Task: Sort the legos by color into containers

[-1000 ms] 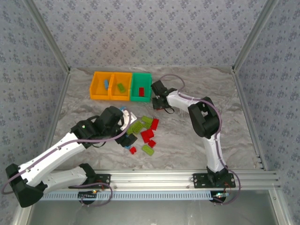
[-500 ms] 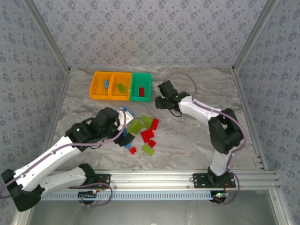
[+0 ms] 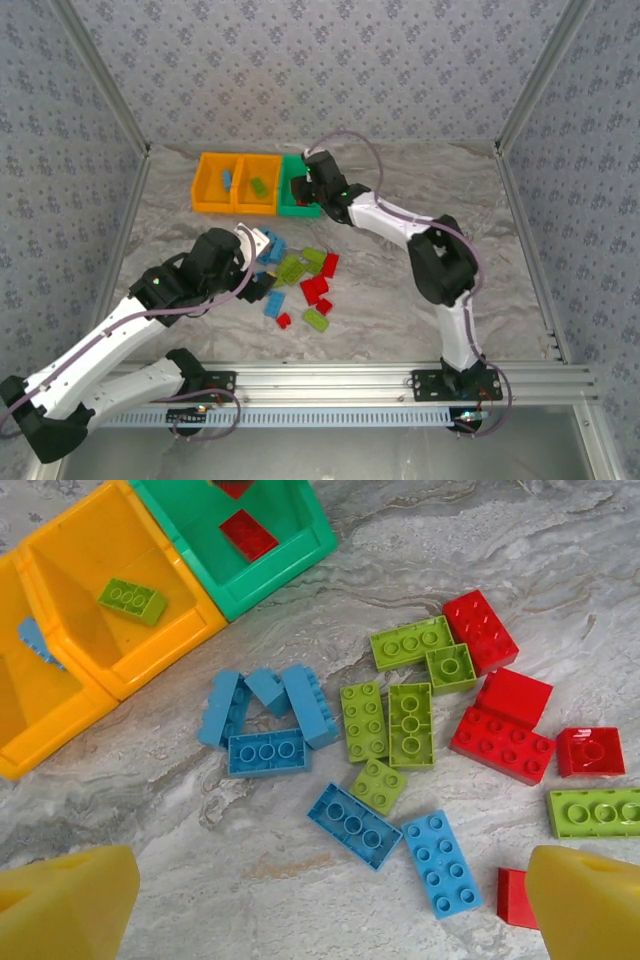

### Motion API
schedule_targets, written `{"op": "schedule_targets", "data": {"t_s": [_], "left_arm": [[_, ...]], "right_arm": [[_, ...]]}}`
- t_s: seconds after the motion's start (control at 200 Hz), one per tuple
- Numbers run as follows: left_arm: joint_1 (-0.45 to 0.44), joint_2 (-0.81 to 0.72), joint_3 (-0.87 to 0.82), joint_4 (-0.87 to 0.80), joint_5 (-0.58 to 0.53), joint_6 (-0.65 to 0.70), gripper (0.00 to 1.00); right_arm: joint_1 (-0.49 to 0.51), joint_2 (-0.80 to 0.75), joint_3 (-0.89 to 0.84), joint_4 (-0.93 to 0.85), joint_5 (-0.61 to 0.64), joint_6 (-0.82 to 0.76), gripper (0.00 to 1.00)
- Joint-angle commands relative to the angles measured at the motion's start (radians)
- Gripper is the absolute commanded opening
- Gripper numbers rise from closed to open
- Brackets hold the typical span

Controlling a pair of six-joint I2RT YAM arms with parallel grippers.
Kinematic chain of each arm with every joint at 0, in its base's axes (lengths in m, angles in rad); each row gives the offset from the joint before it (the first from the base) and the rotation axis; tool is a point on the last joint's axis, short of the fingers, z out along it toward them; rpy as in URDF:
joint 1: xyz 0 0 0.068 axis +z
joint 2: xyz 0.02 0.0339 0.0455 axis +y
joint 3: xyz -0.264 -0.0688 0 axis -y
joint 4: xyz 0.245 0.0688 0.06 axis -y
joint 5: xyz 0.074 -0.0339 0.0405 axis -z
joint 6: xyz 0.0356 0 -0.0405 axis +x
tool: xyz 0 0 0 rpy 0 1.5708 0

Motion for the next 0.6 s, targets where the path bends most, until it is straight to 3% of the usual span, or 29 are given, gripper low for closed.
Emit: {"op": "schedule_targets", "data": {"t_s": [0.0,0.16,0.345,0.44,0.595], "left_arm": [[0.005,-0.008,0.0,0.016,-0.038,-0.011,0.99],[0.006,0.009,-0.002,0.007,-0.064,-0.017,0.99],[0.064,0.052,0.011,0.011,-0.084,-0.097,0.99],[0.145,0.073,0.036,0.01,-0.085,-0.23,0.99],[0.225,0.136,0.053,0.014,-0.085,-0.562,0.98]], "right_arm": [[-0.009,0.072,0.109,-0.035,0.031,-0.038,0.49],[-0.017,0.084,0.138,-0.081,0.042,-0.039,0.65],[-0.017,-0.005,0.106,-0.145,0.029,-0.063,0.66],[-0.016,-0.093,0.059,-0.187,-0.016,-0.066,0.65],[-0.009,-0.292,-0.072,-0.282,-0.131,-0.097,0.69]]}}
